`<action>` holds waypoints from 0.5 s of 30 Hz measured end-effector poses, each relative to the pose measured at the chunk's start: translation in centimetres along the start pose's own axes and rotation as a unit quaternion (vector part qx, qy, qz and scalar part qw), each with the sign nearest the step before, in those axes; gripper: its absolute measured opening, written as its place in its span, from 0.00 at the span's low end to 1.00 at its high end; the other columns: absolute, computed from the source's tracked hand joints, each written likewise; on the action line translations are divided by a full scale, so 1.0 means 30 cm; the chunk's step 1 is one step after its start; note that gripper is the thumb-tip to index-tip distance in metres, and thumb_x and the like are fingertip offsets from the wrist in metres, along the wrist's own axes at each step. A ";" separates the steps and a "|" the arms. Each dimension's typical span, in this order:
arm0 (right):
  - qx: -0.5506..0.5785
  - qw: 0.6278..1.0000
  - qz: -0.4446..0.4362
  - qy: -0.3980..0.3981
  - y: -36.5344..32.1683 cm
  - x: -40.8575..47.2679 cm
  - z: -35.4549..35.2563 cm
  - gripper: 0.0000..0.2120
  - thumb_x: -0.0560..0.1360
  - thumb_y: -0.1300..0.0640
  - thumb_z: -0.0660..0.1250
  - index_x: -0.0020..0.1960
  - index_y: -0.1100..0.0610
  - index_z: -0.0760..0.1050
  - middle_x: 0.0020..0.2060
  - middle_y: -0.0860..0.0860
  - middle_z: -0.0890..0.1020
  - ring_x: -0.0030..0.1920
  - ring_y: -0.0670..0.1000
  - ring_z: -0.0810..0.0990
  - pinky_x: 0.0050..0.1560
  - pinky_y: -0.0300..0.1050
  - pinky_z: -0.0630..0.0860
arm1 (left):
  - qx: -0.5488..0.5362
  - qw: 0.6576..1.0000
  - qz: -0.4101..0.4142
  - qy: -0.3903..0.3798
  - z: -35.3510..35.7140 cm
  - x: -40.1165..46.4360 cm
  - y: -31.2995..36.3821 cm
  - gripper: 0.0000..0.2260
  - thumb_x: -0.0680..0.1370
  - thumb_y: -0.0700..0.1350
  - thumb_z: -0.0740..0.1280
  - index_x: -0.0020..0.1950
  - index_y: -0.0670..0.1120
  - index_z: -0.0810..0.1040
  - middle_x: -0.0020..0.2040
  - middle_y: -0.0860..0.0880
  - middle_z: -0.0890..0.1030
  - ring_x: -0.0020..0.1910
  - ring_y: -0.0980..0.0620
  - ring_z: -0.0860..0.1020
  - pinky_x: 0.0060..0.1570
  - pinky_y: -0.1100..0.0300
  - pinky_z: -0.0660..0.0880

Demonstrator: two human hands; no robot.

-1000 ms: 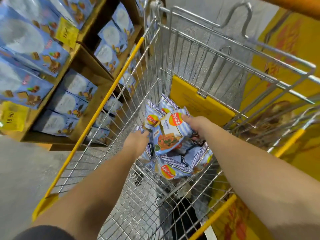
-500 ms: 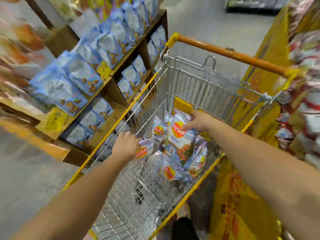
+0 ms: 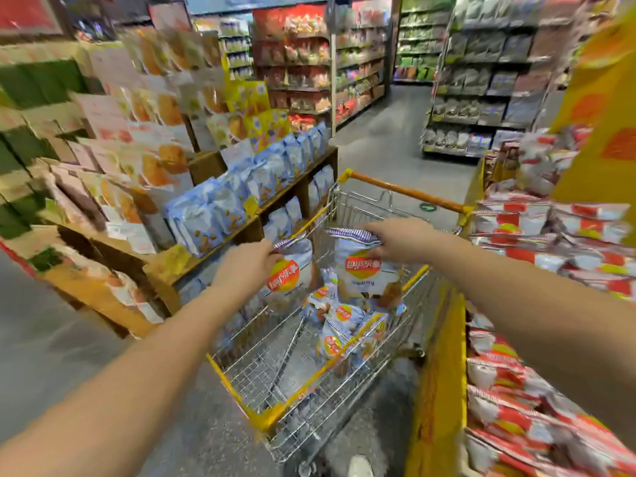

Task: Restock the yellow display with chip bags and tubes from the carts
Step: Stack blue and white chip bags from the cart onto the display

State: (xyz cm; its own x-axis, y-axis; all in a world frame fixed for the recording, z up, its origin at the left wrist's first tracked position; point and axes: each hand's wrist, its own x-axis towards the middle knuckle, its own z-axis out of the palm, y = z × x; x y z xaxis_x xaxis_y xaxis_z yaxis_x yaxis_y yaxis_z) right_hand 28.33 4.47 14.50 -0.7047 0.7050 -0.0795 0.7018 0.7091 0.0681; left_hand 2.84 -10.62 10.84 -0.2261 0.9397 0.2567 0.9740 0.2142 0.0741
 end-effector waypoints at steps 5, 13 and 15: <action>0.086 0.993 0.070 -0.045 0.078 -0.295 -0.104 0.29 0.78 0.36 0.58 0.75 0.50 0.64 0.71 0.52 0.71 0.69 0.56 0.70 0.66 0.50 0.69 | -0.056 0.998 0.031 -0.020 -0.178 -0.016 0.144 0.15 0.81 0.58 0.60 0.48 0.46 0.68 0.43 0.43 0.78 0.44 0.41 0.77 0.34 0.53 0.67; 0.111 0.982 0.131 -0.074 0.343 -0.721 -0.168 0.30 0.75 0.36 0.64 0.73 0.47 0.67 0.72 0.47 0.69 0.69 0.53 0.69 0.67 0.48 0.67 | -0.161 0.981 0.111 -0.006 -0.269 0.015 0.521 0.16 0.80 0.57 0.62 0.46 0.45 0.69 0.41 0.44 0.74 0.48 0.40 0.76 0.36 0.53 0.62; 0.096 0.982 0.140 -0.086 0.417 -0.809 -0.174 0.29 0.74 0.36 0.66 0.71 0.48 0.69 0.69 0.48 0.72 0.66 0.52 0.72 0.65 0.49 0.69 | -0.167 0.976 0.141 -0.009 -0.277 0.015 0.633 0.15 0.80 0.57 0.62 0.44 0.45 0.68 0.43 0.43 0.75 0.49 0.41 0.76 0.37 0.53 0.61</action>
State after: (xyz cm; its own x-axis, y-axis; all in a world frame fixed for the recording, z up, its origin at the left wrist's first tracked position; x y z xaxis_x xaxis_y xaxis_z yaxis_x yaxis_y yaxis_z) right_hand 53.69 -3.73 22.48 -0.4652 0.8485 -0.2525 0.8837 0.4620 -0.0754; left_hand 21.13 -8.34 20.37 0.0539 0.9535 0.2967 0.9374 -0.1507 0.3140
